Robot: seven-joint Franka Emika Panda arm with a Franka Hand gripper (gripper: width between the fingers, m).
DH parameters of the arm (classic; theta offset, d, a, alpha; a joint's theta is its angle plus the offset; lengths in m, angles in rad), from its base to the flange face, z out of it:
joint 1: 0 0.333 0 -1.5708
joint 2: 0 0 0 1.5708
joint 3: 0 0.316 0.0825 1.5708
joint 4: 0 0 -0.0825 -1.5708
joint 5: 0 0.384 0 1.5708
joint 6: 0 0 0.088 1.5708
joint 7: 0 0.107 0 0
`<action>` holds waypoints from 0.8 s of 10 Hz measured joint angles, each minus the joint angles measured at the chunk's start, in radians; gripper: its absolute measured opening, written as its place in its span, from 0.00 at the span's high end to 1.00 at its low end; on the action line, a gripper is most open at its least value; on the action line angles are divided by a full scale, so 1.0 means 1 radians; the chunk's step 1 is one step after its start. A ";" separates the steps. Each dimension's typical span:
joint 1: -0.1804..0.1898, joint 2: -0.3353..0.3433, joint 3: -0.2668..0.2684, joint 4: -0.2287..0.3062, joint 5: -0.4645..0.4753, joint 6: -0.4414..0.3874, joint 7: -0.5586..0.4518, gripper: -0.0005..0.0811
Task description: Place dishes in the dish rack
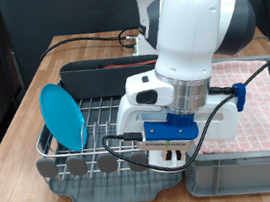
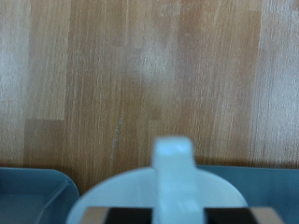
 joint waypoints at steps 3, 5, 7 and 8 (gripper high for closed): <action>-0.002 0.011 0.000 0.018 0.000 -0.023 -0.010 0.49; -0.002 0.014 0.002 0.043 0.000 -0.087 -0.026 0.29; -0.001 0.014 0.006 0.082 -0.002 -0.174 -0.047 0.10; 0.002 0.013 0.006 0.100 -0.006 -0.206 -0.050 0.03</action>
